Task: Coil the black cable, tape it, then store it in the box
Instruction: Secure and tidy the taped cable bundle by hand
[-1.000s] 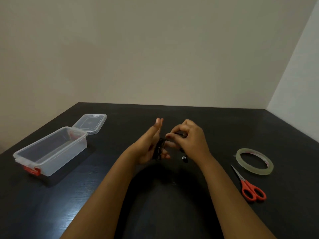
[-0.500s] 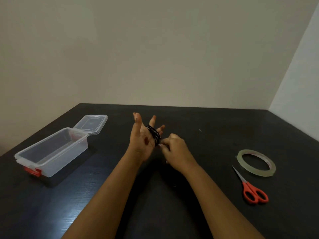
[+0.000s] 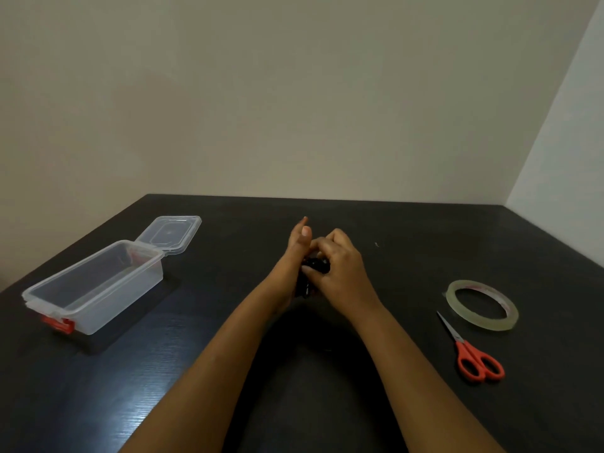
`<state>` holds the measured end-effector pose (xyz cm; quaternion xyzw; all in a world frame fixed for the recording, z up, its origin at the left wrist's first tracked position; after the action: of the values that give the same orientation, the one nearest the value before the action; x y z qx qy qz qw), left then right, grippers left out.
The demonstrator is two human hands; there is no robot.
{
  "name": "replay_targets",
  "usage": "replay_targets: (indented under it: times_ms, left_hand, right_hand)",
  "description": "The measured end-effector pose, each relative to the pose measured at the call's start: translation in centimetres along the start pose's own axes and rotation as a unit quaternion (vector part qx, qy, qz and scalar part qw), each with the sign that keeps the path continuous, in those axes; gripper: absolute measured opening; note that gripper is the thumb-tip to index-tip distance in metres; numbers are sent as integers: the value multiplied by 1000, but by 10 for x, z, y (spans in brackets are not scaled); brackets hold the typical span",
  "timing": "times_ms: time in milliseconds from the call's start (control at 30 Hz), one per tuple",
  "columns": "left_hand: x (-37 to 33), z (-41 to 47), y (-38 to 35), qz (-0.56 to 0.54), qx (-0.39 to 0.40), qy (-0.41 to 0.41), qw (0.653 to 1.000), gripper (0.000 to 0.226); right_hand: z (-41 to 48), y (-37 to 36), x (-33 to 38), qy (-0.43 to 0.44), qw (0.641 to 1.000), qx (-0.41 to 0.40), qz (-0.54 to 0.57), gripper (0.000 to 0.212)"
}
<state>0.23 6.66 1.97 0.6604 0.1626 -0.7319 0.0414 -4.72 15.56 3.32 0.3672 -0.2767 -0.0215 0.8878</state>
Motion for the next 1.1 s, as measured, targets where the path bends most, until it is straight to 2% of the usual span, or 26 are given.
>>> replay_targets:
  times_ms: [67,133,200,233,300,367,533,667,733,800,900,1033,1100]
  left_hand:
    - [0,-2,3,39,-6,20,999,74]
    - [-1,-4,5,57,-2,40,998,72]
    - [-1,-5,7,47,20,66,997,69]
    - [-2,-5,7,33,30,71,996,65]
    - [-2,-7,8,3,39,68,997,55]
    - [-1,-6,10,-25,36,77,996,48]
    - [-2,-6,11,-42,2,113,993,44]
    - [3,0,17,23,-75,96,992,60]
    - [3,0,19,32,-79,96,992,68]
    - [1,-2,17,24,-58,105,992,69]
    - [-1,-3,12,-40,-38,100,993,73]
    - [-2,1,17,-132,-36,55,989,67]
    - [-2,1,16,-142,-23,51,988,56]
  right_hand:
    - [1,-3,-4,-22,1000,8,-21,26]
    - [2,-4,-13,-88,995,41,12,33]
    - [0,-9,-19,-169,971,115,121,34]
    - [-2,-12,-19,-197,948,155,196,34]
    - [-5,-18,-17,-218,913,196,283,36]
    - [-4,-19,-16,-220,916,179,284,39]
    - [-2,-16,-16,-218,951,89,201,46]
    - [0,-14,-20,-182,977,23,111,35]
    - [3,-13,-19,-158,983,28,84,28]
    - [2,-16,-21,-172,976,62,117,29]
    - [-1,-25,-23,-218,939,133,228,40]
    - [1,-25,-26,-246,919,125,280,59]
    - [1,-23,-28,-249,912,128,299,50]
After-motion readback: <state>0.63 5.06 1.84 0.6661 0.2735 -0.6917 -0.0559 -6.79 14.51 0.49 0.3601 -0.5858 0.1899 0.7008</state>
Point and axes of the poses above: each hand's wrist, its own z-axis towards the middle knuckle, its own y-axis out of the back of the hand, x = y × z, the point moved 3 cm from there along z, towards the middle knuckle, and after that the axes turned 6 degrees about -z, right-handed, at the moved point
